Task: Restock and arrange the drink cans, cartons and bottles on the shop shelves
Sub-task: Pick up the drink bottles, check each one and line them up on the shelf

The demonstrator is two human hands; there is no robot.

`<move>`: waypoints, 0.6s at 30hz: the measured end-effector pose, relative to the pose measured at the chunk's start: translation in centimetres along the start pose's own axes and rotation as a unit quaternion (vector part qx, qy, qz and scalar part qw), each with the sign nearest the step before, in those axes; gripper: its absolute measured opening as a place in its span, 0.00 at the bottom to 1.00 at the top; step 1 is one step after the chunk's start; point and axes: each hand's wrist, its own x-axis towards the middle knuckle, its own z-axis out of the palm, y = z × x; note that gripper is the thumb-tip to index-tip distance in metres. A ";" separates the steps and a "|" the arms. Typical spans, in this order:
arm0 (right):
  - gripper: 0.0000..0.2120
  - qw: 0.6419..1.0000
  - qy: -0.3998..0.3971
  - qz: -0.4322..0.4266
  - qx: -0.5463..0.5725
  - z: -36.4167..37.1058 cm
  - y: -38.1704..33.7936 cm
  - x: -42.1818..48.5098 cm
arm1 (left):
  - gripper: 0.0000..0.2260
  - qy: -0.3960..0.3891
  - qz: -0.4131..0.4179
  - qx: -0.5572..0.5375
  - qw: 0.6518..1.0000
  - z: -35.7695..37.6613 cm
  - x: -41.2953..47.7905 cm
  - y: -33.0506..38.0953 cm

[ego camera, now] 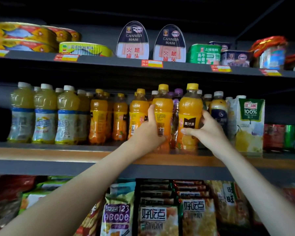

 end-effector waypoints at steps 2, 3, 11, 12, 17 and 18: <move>0.38 1.000 -0.021 0.016 0.002 0.4 -0.2 0.3 | 0.47 -0.007 0.012 -0.005 1.000 -0.2 -0.1 -0.2; 0.38 0.999 -0.028 0.022 -0.006 0.5 -0.3 0.2 | 0.47 -0.016 0.017 -0.011 1.000 -0.4 -0.2 -0.3; 0.47 0.928 0.161 -0.146 -0.302 4.1 -4.2 -2.7 | 0.37 0.014 0.063 0.104 0.993 -5.8 -1.6 -5.1; 0.46 0.907 0.192 -0.191 -0.324 5.0 -5.0 -3.0 | 0.36 0.024 0.064 0.114 0.991 -7.0 -1.8 -6.2; 0.41 0.900 0.138 -0.292 -0.293 11.3 -9.6 -2.3 | 0.35 0.049 0.057 0.233 0.969 -13.1 -1.8 -13.1; 0.40 0.915 0.089 -0.285 -0.271 12.7 -10.5 -1.5 | 0.35 0.064 0.059 0.284 0.955 -14.2 -1.7 -14.4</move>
